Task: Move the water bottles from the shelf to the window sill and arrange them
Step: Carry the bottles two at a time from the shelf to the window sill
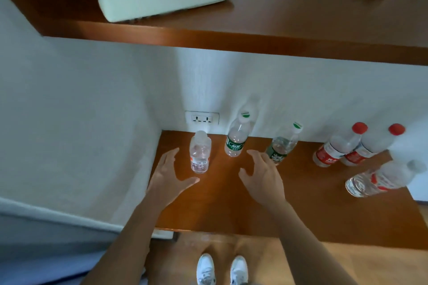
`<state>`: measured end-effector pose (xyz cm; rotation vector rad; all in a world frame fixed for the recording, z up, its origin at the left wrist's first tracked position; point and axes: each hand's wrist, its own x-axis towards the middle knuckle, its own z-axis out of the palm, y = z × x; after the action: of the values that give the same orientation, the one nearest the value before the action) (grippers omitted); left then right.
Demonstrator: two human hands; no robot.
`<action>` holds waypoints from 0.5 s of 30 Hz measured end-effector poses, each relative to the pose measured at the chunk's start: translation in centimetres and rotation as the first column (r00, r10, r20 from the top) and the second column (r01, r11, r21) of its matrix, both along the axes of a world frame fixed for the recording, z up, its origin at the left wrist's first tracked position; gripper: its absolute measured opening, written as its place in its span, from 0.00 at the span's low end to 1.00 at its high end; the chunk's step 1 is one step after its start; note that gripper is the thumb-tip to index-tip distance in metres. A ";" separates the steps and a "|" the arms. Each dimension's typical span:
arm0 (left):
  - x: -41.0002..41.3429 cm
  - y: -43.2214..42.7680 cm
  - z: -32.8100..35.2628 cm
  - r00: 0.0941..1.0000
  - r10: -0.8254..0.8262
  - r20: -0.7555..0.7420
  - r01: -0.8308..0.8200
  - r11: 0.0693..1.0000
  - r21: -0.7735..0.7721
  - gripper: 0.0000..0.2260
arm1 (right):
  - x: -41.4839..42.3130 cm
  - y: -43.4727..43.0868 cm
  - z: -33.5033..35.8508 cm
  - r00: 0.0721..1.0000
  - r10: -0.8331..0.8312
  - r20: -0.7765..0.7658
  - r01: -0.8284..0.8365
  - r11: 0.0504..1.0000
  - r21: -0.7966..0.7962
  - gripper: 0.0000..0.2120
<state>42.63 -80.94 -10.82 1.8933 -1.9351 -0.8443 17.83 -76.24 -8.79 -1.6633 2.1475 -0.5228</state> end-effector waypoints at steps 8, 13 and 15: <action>-1.5 -3.7 -0.9 0.980 0.026 -0.197 -0.019 0.999 0.039 0.51 | -1.4 -7.5 -2.2 0.945 -0.193 0.263 0.166 0.979 0.121 0.46; -2.7 -4.8 -1.1 0.971 0.007 -0.237 0.010 0.998 0.069 0.49 | -1.9 -10.1 -3.4 0.879 -0.214 0.425 0.166 0.975 0.149 0.52; -3.1 -5.1 -1.1 0.968 0.004 -0.249 0.014 0.997 0.071 0.48 | -1.8 -11.0 -3.8 0.855 -0.190 0.482 0.145 0.981 0.130 0.52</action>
<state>39.50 -86.05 -11.90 1.7252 -1.7805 -1.1094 16.03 -87.28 -12.56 -1.1381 1.9012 -0.7937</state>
